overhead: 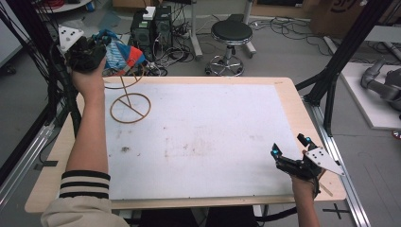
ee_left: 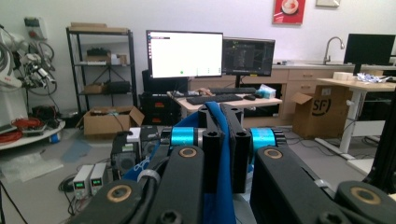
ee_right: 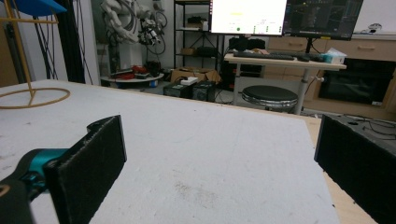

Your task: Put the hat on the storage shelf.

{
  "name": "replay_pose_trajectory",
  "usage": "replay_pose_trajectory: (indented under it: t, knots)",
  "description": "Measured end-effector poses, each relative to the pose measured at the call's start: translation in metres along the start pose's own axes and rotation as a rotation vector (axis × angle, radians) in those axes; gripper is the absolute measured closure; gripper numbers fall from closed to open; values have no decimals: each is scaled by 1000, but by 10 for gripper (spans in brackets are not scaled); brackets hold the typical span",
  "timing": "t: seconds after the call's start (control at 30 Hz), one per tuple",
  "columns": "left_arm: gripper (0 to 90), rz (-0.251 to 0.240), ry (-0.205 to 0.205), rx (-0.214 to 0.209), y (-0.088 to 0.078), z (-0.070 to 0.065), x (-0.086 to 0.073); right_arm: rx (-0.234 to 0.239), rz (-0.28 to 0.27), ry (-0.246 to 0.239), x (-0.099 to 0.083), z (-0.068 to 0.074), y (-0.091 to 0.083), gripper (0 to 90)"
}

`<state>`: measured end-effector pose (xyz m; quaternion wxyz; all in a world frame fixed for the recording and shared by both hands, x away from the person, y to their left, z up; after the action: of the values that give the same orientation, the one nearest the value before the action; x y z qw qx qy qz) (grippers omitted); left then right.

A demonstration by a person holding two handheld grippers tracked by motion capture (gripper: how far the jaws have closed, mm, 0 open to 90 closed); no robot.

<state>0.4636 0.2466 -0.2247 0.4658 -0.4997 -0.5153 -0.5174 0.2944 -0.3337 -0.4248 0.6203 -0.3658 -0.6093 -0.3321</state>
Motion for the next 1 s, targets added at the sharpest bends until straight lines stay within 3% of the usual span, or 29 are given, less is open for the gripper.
replay_pose_trajectory:
  t: [0.17,0.27,0.4,0.47,0.6,0.73,1.0]
  knots:
    - [846,16,-3,16,1,-1,-5,1,-3,-7,1,0,0,18]
    - [708,18,-11,23,1,-2,-6,1,-6,-2,1,1,-1,18]
    - [626,18,-7,46,1,-2,-7,1,-6,-7,2,1,0,18]
    - [591,6,-18,48,1,-1,-6,2,-5,-6,2,1,-1,18]
    - [423,-35,-30,64,-3,1,-2,1,-7,-4,2,1,-1,18]
    - [370,-43,-48,65,-5,3,-1,5,-5,-6,2,1,0,18]
    - [314,-50,-48,65,-8,3,-1,4,-8,-9,2,1,0,18]
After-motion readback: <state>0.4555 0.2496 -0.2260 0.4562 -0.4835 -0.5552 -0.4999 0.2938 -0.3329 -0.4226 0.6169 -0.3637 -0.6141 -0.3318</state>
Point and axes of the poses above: each handheld gripper's, and its own axes: y roughly forward along the jaws, x roughly out of its top, z roughly to its left, the point moved 3 cm from there along y, roughly forward along the jaws, and after that the axes turned 10 degrees about x, right-handed, at the moved point
